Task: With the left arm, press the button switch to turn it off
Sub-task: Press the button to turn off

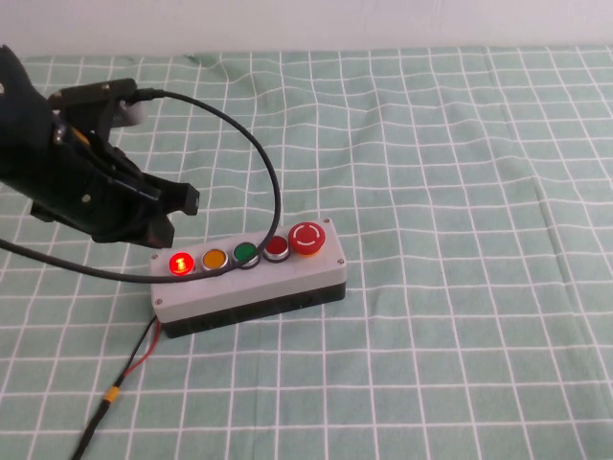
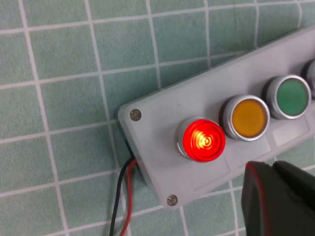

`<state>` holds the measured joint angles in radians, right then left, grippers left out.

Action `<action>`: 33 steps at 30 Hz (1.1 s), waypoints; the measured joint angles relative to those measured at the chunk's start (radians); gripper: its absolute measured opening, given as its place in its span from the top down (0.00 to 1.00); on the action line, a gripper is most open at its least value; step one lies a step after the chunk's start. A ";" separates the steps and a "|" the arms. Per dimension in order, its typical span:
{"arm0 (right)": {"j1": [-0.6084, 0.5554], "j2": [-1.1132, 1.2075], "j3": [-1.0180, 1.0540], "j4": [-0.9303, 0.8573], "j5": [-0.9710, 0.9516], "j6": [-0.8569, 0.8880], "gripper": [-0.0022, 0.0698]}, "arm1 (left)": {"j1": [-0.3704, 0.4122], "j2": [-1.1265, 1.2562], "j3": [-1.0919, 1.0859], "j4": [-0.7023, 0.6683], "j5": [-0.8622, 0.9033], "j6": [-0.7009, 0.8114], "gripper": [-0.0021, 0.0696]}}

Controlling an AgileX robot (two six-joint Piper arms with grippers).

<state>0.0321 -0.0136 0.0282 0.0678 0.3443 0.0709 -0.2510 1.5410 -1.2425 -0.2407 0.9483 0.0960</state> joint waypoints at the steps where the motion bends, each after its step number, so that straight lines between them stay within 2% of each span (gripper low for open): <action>1: 0.000 0.000 0.000 0.000 0.000 0.000 0.99 | 0.000 0.009 0.000 0.000 -0.002 0.002 0.98; 23: 0.000 0.000 0.000 0.000 0.000 0.000 0.99 | 0.002 0.172 -0.019 -0.011 -0.072 0.021 0.98; 33: 0.000 0.000 0.000 0.000 0.000 0.000 0.99 | 0.002 0.088 -0.073 0.007 -0.035 0.023 0.98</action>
<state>0.0321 -0.0136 0.0282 0.0678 0.3443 0.0709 -0.2489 1.6288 -1.3156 -0.2340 0.9138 0.1192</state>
